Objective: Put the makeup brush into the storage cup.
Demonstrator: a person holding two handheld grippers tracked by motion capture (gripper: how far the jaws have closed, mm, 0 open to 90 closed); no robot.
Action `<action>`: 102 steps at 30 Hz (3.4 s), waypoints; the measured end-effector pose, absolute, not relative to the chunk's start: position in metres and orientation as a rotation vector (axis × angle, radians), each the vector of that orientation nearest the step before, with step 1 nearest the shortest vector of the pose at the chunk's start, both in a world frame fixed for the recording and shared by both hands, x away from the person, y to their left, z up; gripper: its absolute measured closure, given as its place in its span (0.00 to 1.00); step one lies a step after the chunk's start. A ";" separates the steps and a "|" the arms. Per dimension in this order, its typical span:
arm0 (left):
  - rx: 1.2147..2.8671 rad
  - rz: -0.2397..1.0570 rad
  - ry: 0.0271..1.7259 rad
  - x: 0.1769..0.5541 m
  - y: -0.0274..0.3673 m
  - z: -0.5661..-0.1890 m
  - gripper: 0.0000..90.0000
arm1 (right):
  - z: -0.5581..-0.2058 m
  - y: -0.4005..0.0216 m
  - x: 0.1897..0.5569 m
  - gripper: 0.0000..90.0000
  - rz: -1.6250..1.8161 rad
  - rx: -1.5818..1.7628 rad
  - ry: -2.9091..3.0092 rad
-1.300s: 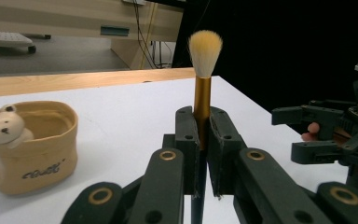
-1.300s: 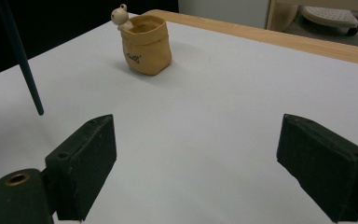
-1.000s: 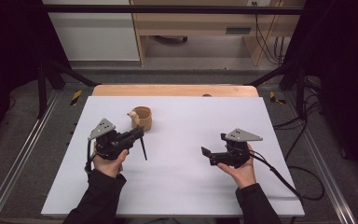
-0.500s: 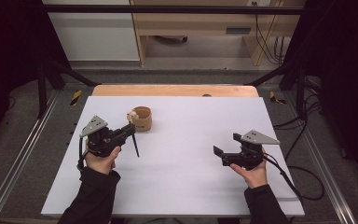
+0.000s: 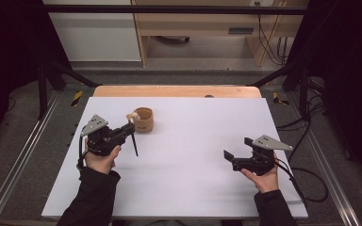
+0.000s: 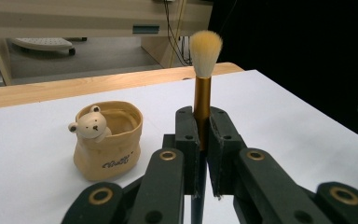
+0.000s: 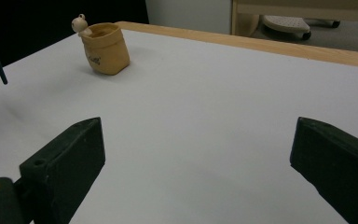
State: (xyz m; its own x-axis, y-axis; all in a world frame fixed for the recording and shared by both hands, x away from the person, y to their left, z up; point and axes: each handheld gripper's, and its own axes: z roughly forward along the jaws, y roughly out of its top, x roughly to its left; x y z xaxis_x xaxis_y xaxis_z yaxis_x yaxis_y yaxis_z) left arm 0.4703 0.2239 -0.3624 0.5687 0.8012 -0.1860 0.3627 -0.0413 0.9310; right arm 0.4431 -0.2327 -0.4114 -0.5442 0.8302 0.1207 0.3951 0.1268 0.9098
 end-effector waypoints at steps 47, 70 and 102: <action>1.696 0.582 1.004 0.529 0.203 -0.331 0.93 | -0.413 -0.239 0.439 0.04 1.397 1.187 1.984; 1.710 0.621 1.023 0.568 0.186 -0.324 0.93 | -0.415 -0.237 0.440 0.03 1.400 1.185 1.994; 1.695 0.691 1.057 0.607 0.185 -0.328 0.93 | -0.414 -0.237 0.441 0.03 1.406 1.190 1.995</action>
State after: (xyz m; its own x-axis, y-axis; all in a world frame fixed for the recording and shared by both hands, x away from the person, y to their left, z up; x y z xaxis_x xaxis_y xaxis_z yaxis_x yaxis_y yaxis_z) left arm 0.6068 0.1850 -0.3281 0.4589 0.8880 -0.0306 0.3278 -0.1372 0.9347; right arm 0.4407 -0.2371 -0.4145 -0.5438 0.8291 0.1299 0.4010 0.1208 0.9081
